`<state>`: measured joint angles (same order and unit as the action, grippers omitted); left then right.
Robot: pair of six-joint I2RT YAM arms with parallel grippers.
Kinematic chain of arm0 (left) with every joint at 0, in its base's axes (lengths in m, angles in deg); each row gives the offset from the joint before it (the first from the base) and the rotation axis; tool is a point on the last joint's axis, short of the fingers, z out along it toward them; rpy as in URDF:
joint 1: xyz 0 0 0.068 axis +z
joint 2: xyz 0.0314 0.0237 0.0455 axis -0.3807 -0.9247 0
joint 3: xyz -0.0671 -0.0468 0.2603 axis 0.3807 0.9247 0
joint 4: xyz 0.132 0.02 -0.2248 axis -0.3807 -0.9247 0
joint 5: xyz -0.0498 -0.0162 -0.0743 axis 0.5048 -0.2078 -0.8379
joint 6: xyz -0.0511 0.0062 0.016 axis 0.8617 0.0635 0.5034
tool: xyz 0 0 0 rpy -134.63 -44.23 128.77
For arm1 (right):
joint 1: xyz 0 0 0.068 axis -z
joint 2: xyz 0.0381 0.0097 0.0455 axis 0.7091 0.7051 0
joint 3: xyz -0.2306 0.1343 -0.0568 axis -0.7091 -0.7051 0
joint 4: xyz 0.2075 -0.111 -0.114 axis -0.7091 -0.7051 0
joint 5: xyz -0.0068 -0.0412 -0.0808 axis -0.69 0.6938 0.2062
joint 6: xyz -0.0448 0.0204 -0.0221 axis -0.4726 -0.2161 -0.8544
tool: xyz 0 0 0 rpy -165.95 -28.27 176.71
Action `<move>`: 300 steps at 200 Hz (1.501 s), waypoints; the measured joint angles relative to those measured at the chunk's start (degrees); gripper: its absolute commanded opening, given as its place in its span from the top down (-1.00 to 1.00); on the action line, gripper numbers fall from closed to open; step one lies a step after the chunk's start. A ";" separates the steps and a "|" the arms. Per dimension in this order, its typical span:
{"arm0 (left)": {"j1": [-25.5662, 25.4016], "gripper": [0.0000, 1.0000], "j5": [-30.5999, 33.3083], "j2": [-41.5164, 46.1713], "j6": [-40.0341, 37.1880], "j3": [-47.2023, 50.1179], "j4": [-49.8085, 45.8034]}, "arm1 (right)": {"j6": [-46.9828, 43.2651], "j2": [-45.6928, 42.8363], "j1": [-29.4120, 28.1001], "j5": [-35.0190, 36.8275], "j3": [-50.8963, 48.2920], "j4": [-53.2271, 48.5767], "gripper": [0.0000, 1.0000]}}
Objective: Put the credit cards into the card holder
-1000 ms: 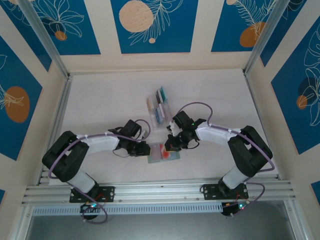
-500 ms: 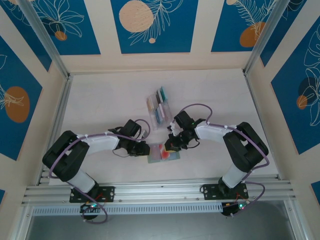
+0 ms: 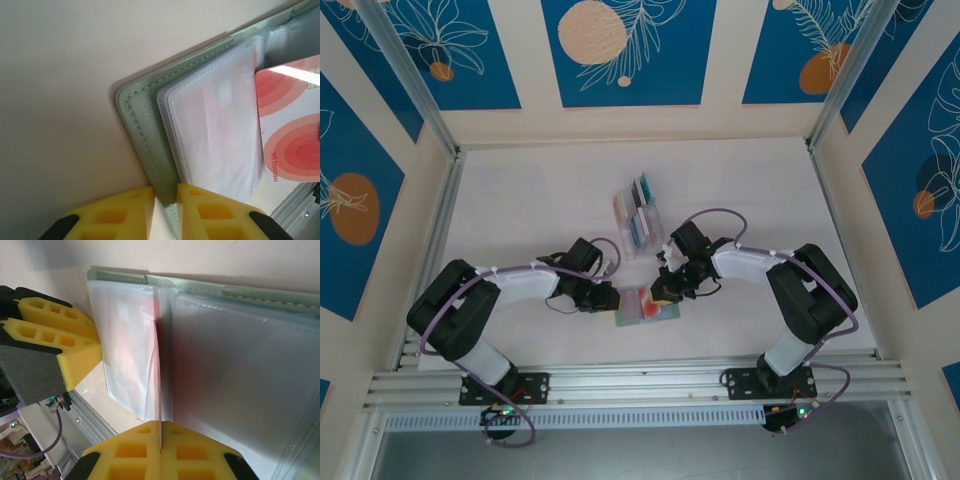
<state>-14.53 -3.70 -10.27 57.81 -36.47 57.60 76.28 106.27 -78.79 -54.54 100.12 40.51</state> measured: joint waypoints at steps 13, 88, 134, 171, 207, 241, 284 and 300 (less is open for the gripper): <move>0.00 0.58 -0.02 0.00 0.02 0.00 0.02 | 0.15 -0.04 0.00 0.00 0.00 -0.04 1.00; 0.04 0.58 -0.02 0.00 0.00 0.00 0.02 | 1.40 0.07 -0.44 -0.48 0.00 0.15 1.00; 0.04 0.58 -0.04 0.00 0.00 0.00 0.02 | 2.56 1.18 -0.44 -2.99 0.04 1.40 1.00; 0.04 0.59 -0.04 0.00 0.02 0.02 0.04 | 3.26 2.51 -0.44 -5.20 0.04 3.26 1.00; 0.04 0.58 -0.09 -0.22 0.00 0.02 0.07 | 3.85 2.75 -0.42 -6.54 -0.48 4.92 1.00; 0.15 0.58 -0.48 -0.31 0.00 0.02 0.11 | 3.48 3.21 0.55 -7.02 -1.22 6.03 1.00; 0.26 0.58 -0.50 -0.31 -0.24 0.02 0.11 | 0.52 4.07 1.79 -5.68 -0.15 4.57 1.00; 0.26 0.58 -0.50 -0.31 -0.24 0.02 0.09 | -0.20 4.92 1.79 -5.42 0.79 4.42 1.00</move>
<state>-14.26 -4.21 -10.58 57.57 -36.45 57.69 76.08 111.19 -76.99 -59.96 100.90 44.92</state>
